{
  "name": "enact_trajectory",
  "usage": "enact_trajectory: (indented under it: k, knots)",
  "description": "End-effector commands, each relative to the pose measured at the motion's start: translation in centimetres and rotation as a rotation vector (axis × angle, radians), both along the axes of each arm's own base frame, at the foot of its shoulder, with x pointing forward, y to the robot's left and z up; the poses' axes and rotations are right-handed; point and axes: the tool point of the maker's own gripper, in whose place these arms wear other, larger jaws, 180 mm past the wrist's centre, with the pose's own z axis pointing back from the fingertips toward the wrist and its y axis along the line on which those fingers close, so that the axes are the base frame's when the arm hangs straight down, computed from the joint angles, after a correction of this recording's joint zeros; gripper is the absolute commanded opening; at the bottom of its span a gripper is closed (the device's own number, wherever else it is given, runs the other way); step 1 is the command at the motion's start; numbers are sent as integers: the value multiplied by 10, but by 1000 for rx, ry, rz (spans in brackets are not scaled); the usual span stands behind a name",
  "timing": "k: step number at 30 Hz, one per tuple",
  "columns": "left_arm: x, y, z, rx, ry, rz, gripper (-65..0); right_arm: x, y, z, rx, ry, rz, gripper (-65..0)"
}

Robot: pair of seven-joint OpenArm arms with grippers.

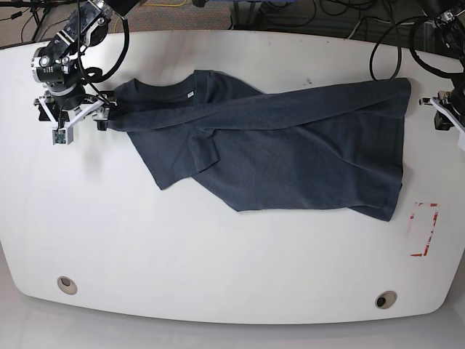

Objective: Fold the T-shirt properly
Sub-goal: 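Regrasp the shirt edge with the right gripper beside its old spot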

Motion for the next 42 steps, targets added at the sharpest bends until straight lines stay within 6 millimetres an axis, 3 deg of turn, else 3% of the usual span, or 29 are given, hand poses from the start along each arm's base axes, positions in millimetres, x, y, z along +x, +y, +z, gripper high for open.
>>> enact_trajectory:
  k: [1,7,15,32,42]
  knots:
    - [7,4,13,23,-37,-7,-650,-3,-2,6,-16,-12,5,-132]
    - [7,4,13,23,-37,-7,-650,-21,0,-7,-4,71,-3,-132]
    - [13,5,15,18,-53,-5,-650,-33,18,-23,57,106,-15,-132]
    - [18,3,6,-11,-35,-6,-650,-36,38,-60,182,123,-28,-132]
    - [10,1,-2,-21,22,-6,-650,-37,33,-71,197,143,-29,-135]
